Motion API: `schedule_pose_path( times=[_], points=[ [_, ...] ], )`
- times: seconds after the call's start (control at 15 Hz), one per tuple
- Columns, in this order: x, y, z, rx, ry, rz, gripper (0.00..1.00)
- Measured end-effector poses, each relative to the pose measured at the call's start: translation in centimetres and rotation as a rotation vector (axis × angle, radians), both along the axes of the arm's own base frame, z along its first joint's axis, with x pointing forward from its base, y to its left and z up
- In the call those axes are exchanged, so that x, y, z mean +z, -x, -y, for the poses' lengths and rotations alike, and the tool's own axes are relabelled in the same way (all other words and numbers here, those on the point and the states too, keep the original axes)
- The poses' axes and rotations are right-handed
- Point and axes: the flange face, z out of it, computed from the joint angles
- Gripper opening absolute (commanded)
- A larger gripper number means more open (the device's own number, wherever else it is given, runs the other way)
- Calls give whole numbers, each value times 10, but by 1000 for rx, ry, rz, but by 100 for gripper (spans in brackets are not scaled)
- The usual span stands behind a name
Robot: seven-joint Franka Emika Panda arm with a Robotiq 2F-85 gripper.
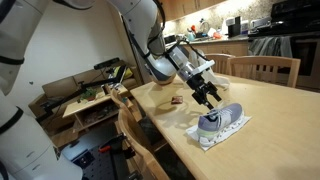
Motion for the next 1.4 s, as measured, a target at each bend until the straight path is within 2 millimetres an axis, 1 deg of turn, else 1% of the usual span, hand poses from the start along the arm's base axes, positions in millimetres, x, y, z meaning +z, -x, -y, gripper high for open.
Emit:
schedule_pose_path(
  times=[0.4,0.6,0.67,0.73,0.8,0.87,0.93,1.13,1.27,1.33,1.4],
  points=[
    [2,-2,4,-26,3,29,100],
    [3,-5,7,-32,7,33,93],
    [4,-6,7,-33,9,35,83],
    [5,-6,8,-35,10,36,68],
    [5,-7,8,-36,12,37,65],
    [6,-7,8,-37,13,38,56],
    [6,-7,8,-37,14,38,50],
    [6,-8,9,-39,17,38,42],
    [6,-8,9,-39,17,39,55],
    [6,-8,9,-39,17,39,65],
    [6,-8,9,-40,17,39,69]
  ],
)
